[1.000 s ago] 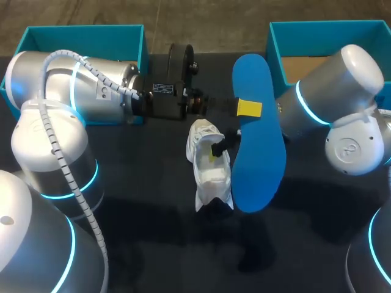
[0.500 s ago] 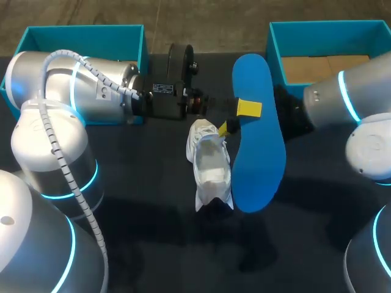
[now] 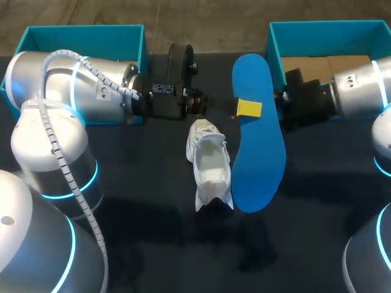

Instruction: Take the shoe out of the shoebox, open the shoe tongue, remove and reinsert the insole, then place the shoe into the shoebox

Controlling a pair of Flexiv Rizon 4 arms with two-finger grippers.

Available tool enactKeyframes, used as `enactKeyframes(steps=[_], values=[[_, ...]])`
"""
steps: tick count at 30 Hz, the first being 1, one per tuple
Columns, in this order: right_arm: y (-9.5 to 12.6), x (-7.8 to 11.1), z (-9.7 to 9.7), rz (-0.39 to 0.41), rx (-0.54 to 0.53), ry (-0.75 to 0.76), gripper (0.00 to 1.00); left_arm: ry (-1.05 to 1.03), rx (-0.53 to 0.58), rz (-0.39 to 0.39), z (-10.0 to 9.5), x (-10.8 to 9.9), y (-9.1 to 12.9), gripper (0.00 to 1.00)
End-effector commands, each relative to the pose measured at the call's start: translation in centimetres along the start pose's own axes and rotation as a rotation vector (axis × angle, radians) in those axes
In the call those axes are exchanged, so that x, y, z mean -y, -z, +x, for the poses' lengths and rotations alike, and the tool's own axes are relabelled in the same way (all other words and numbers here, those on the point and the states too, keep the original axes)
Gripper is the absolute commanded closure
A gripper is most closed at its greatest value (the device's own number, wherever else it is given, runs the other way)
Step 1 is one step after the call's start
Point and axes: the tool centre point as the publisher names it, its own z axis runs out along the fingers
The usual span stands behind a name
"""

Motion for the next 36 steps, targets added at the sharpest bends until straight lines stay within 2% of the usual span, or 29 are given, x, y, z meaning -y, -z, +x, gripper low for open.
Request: enactKeyframes(steps=[1,6,8,9,36], values=[[1.3,0.3,0.5,-0.012,-0.038,-0.007,0.00,0.000,0.002,0.004,0.1,-0.1,-0.1,1.00],[2.2,0.1,1.7,-0.048,-0.128,-0.038,0.00,0.000,0.002,0.004,0.1,-0.1,-0.1,1.00],[2.4,0.0,2.4,-0.051,-0.132,-0.036,0.00,0.000,0.002,0.004,0.1,-0.1,-0.1,1.00],[2.3,-0.1,2.8,-0.025,-0.117,-0.038,0.00,0.000,0.002,0.004,0.1,-0.1,-0.1,1.00],[2.3,-0.1,2.8,-0.025,-0.117,-0.038,0.00,0.000,0.002,0.004,0.1,-0.1,-0.1,1.00]])
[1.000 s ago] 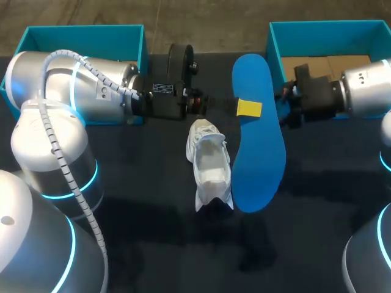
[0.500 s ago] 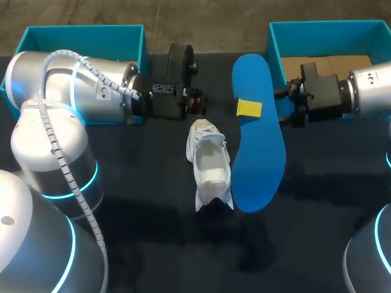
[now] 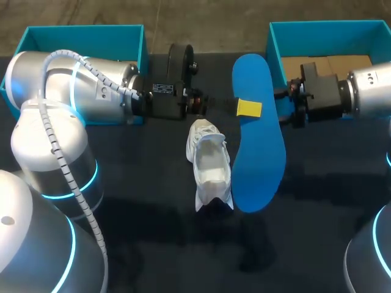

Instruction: Take the shoe out of the shoebox, open the shoe tongue, remove and reinsert the insole, then place the shoe into the shoebox

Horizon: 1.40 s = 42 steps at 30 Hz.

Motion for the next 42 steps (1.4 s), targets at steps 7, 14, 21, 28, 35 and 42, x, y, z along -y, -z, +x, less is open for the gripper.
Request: enactKeyframes(steps=[7,14,21,28,35,42], values=[[1.2,1.2,1.5,0.061,-0.046,-0.042,0.00,0.000,0.002,0.004,0.1,-0.1,-0.1,1.00],[2.0,1.6,2.8,0.095,-0.078,-0.063,0.00,0.000,0.002,0.004,0.1,-0.1,-0.1,1.00],[2.0,1.6,2.8,0.095,-0.078,-0.063,0.00,0.000,0.002,0.004,0.1,-0.1,-0.1,1.00],[2.0,1.6,2.8,0.095,-0.078,-0.063,0.00,-0.106,-0.024,0.025,0.3,0.0,0.2,1.00],[2.0,1.6,2.8,0.095,-0.078,-0.063,0.00,-0.573,-0.050,0.026,-1.0,0.1,1.8,1.00],[2.0,1.6,2.8,0.095,-0.078,-0.063,0.00,-0.938,-0.074,-0.008,-2.0,0.8,2.6,1.00]])
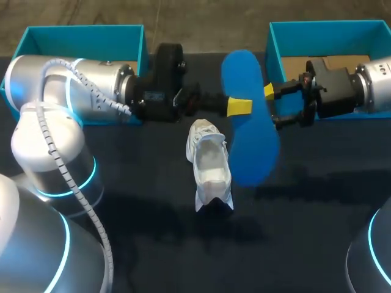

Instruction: Take the shoe out of the shoebox, open the shoe tongue, remove and reinsert the insole, then place the shoe into the shoebox

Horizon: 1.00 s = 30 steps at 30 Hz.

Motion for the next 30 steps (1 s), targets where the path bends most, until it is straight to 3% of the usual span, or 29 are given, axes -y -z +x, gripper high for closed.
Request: enactKeyframes(steps=[1,3,7,20,25,30], values=[[-0.1,0.1,0.0,-0.002,0.002,0.000,0.00,-0.545,-0.064,-0.044,-0.5,0.2,1.0,1.00],[-0.1,0.1,0.0,-0.002,0.002,0.000,0.00,-0.623,-0.062,-0.060,-0.7,0.3,1.3,1.00],[-0.1,0.1,0.0,-0.002,0.002,0.000,0.00,-0.583,0.004,-0.027,-0.6,0.1,1.6,1.00],[-0.1,0.1,0.0,-0.002,0.002,0.000,0.00,-0.583,0.004,-0.027,-0.6,0.1,1.6,1.00],[-0.1,0.1,0.0,-0.002,0.002,0.000,0.00,-0.891,-0.056,-0.138,0.6,-0.7,2.5,1.00],[-0.1,0.1,0.0,-0.002,0.002,0.000,0.00,-1.015,-0.032,-0.197,0.6,-0.8,4.1,1.00]])
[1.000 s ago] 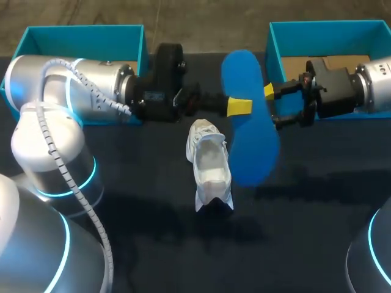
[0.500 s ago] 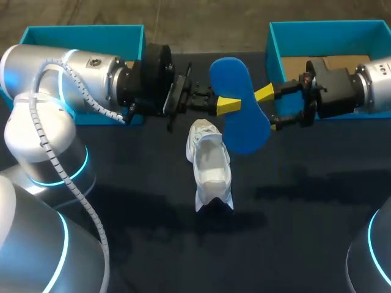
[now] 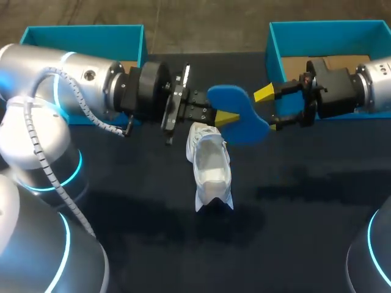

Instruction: Take the shoe out of the shoebox, open the shoe tongue, remove and reinsert the insole, then place the shoe into the shoebox

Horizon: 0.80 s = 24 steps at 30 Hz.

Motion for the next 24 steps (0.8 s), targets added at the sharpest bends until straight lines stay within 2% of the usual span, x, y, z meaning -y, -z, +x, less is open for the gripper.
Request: enactKeyframes(steps=[1,8,13,15,24], values=[[-0.2,0.0,0.0,-0.002,0.003,-0.001,0.00,-0.200,-0.027,-0.095,0.4,0.5,2.4,1.00],[-0.2,0.0,0.0,-0.002,0.003,-0.001,0.00,-0.476,-0.014,-0.152,-0.4,-0.8,4.0,1.00],[-0.2,0.0,0.0,-0.002,0.003,-0.001,0.00,-0.619,-0.011,-0.184,0.0,-2.3,4.7,1.00],[-0.2,0.0,0.0,-0.002,0.003,-0.001,0.00,-0.749,-0.021,-0.215,0.2,-3.4,4.9,1.00],[-0.2,0.0,0.0,-0.002,0.003,-0.001,0.00,-1.074,0.116,-0.271,0.1,-6.1,5.2,1.00]])
